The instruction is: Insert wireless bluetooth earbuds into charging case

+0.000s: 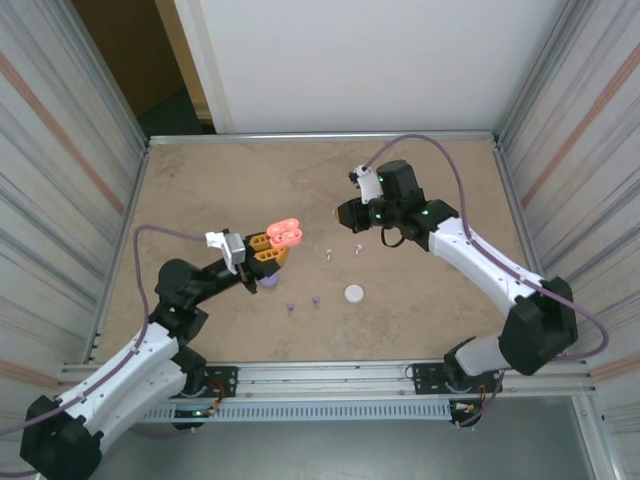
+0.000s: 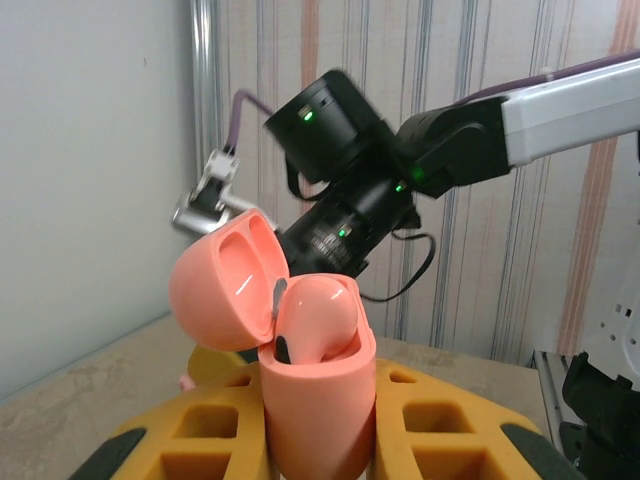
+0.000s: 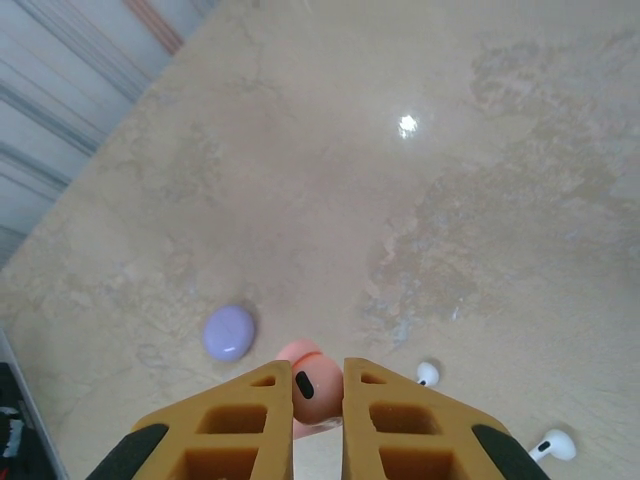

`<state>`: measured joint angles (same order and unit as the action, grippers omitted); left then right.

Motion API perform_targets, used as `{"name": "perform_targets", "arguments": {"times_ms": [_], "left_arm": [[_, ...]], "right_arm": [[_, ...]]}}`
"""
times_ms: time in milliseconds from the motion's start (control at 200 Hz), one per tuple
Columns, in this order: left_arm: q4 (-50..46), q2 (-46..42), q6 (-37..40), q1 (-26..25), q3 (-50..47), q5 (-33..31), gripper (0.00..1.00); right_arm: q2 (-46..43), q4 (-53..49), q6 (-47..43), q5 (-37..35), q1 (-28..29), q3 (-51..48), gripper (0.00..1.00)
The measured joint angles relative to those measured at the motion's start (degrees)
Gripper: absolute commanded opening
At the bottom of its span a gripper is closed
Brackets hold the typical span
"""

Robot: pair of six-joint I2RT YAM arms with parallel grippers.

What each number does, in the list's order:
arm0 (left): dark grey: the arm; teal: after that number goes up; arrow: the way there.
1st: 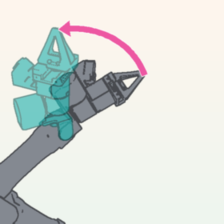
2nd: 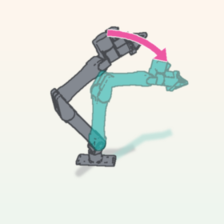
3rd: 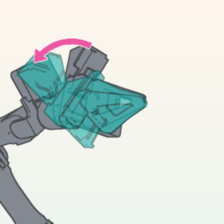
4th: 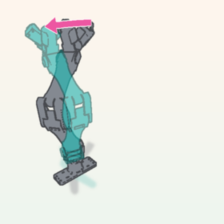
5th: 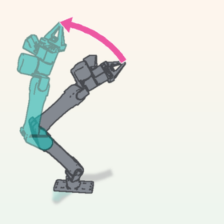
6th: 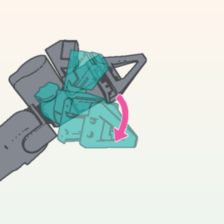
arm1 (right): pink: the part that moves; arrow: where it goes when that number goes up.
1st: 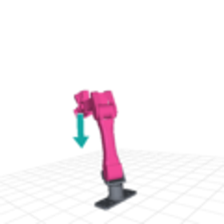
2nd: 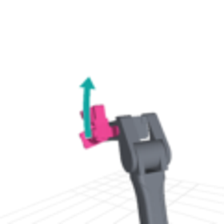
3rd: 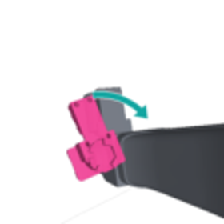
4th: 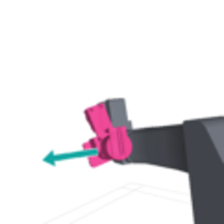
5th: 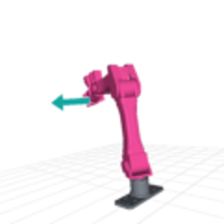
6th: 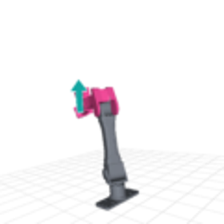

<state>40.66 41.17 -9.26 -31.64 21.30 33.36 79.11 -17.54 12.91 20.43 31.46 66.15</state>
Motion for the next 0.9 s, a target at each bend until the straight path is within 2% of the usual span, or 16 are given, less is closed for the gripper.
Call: {"name": "perform_targets", "arguments": {"times_ms": [361, 636, 897], "left_arm": [[3.39, 5.66, -1.44, -0.02, -0.09, 0.00, 0.00], [6.36, 8.90, -2.78, -0.37, -0.11, 0.04, 0.00], [7.69, 10.40, -3.10, -0.96, -0.11, 0.24, 0.00]], "right_arm": [[-11.17, -0.57, -5.44, 1.75, 0.00, -1.66, 0.14], [-15.37, -0.81, -7.91, 4.66, 0.24, -2.43, 0.14], [-16.15, -0.07, -11.54, 6.43, 4.92, -1.68, 0.14]]}}
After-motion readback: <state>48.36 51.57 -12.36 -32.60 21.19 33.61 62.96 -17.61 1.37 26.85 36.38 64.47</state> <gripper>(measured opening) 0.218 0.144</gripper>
